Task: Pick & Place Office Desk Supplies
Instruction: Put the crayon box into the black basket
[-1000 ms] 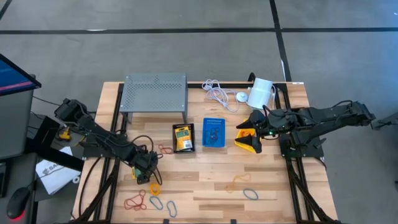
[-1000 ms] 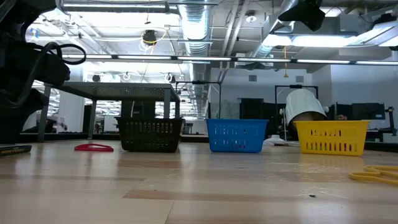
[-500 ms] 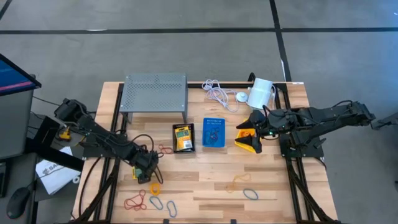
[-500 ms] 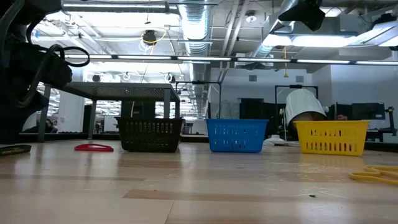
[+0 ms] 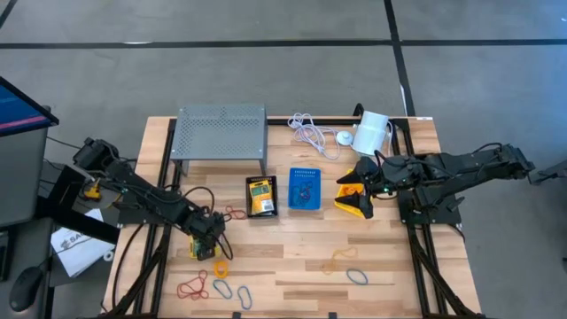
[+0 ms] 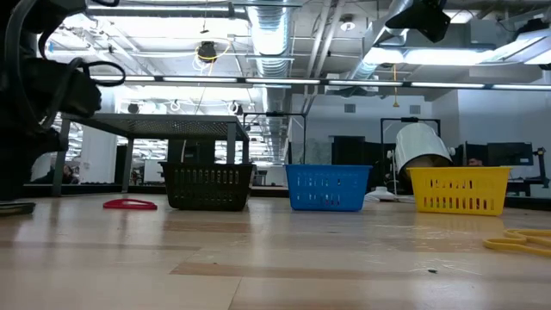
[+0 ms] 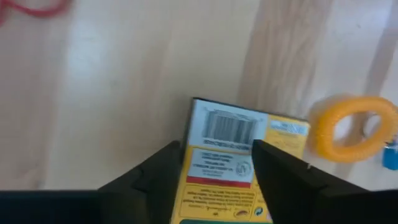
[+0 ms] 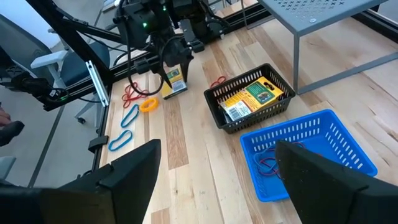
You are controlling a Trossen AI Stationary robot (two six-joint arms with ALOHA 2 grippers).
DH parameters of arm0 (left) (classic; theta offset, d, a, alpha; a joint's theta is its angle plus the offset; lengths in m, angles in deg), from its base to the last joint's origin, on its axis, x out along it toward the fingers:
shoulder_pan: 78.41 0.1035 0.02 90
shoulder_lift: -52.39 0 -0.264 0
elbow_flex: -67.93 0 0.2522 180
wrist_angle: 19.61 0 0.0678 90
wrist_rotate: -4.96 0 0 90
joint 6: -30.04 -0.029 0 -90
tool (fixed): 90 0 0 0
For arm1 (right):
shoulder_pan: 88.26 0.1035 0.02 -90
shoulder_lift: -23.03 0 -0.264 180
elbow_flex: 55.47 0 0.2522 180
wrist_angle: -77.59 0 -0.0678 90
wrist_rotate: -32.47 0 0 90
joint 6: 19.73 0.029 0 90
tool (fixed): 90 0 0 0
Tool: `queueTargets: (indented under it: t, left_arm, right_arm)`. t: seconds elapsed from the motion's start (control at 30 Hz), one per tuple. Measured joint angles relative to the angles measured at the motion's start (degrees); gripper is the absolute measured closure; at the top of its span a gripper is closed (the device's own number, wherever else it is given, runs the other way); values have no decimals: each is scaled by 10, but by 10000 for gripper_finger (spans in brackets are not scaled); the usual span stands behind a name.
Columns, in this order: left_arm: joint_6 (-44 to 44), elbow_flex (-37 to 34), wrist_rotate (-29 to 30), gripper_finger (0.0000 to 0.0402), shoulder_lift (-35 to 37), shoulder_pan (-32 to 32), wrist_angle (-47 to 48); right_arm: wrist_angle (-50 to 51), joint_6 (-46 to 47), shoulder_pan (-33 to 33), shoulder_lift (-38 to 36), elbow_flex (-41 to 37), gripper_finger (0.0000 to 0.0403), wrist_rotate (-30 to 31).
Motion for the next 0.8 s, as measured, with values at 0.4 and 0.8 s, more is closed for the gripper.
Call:
queueTargets:
  t: [0.4,0.8]
  left_arm:
    - [36,-13,-53,181,1,18,-26]
    - [-13,-14,-113,139,13,19,-37]
  right_arm:
    - [0,0,0,0,0,94,0]
    - [0,0,0,0,0,94,0]
